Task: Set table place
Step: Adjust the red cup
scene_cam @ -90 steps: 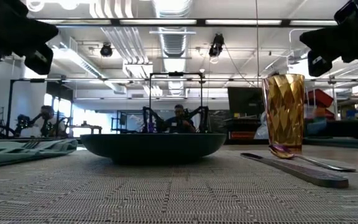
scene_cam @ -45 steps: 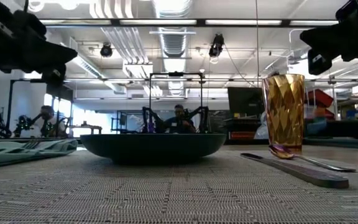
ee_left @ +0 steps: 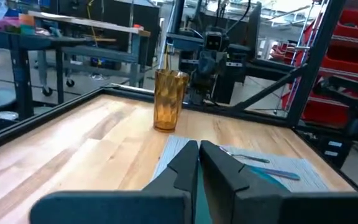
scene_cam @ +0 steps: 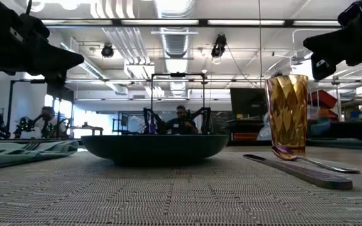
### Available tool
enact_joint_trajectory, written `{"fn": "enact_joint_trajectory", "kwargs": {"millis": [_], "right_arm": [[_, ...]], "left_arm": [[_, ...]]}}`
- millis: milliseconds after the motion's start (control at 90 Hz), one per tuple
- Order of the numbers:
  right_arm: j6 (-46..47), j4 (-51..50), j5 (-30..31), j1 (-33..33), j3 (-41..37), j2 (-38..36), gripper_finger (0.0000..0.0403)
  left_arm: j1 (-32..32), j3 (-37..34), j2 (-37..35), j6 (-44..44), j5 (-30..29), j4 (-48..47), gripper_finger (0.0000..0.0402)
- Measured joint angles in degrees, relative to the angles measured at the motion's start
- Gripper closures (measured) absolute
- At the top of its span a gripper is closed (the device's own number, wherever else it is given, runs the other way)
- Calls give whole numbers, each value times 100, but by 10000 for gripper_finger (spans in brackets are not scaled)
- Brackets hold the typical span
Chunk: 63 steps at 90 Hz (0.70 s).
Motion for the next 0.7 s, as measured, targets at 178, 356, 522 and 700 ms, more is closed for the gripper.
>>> {"fn": "enact_joint_trajectory", "kwargs": {"millis": [178,356,522,700], "right_arm": [[9,-183,0,0,0,3,399],[13,-176,2,0,-2,3,399],[11,-174,4,0,-2,3,401],[11,-172,4,0,-2,3,400]], "left_arm": [[0,-2,217,2,-13,2,397],[0,-2,424,1,-18,2,393],[0,-4,613,0,-24,2,397],[0,-4,811,0,-27,2,400]]}}
